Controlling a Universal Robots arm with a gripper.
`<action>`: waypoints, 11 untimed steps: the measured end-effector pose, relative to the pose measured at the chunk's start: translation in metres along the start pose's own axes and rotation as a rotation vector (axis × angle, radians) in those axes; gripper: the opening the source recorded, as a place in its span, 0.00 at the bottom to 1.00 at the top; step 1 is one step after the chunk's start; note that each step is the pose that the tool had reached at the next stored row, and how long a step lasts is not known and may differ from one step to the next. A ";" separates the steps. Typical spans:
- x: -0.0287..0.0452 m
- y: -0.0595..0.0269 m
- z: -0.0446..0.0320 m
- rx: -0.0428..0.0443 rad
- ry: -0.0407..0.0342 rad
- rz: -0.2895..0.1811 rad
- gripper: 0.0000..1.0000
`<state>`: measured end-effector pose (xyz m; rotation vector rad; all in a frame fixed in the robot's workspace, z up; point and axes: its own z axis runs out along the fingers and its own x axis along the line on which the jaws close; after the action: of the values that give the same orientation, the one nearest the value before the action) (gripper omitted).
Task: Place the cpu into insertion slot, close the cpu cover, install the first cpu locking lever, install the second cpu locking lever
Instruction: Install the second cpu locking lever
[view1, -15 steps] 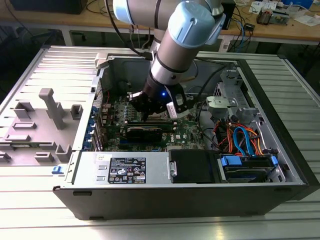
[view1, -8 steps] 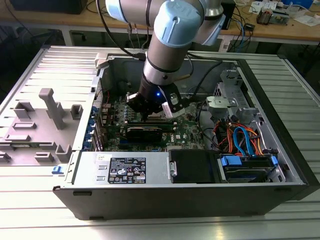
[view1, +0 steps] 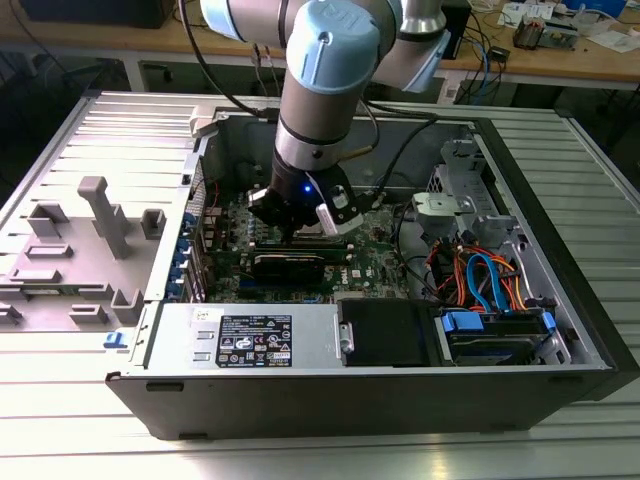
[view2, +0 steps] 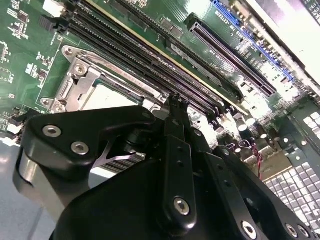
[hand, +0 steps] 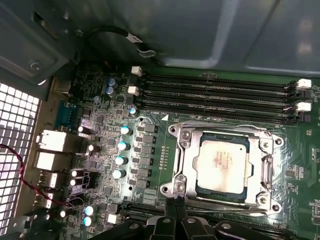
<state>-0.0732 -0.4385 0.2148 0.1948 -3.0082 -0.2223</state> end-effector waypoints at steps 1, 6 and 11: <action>0.0022 0.0003 0.0002 0.0005 -0.0068 -0.001 0.11; 0.0096 0.0011 0.0017 -0.0006 -0.0370 -0.006 0.11; 0.0120 0.0014 0.0022 -0.0067 -0.0472 -0.008 0.11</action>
<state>-0.0854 -0.4385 0.2142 0.2044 -3.0536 -0.2411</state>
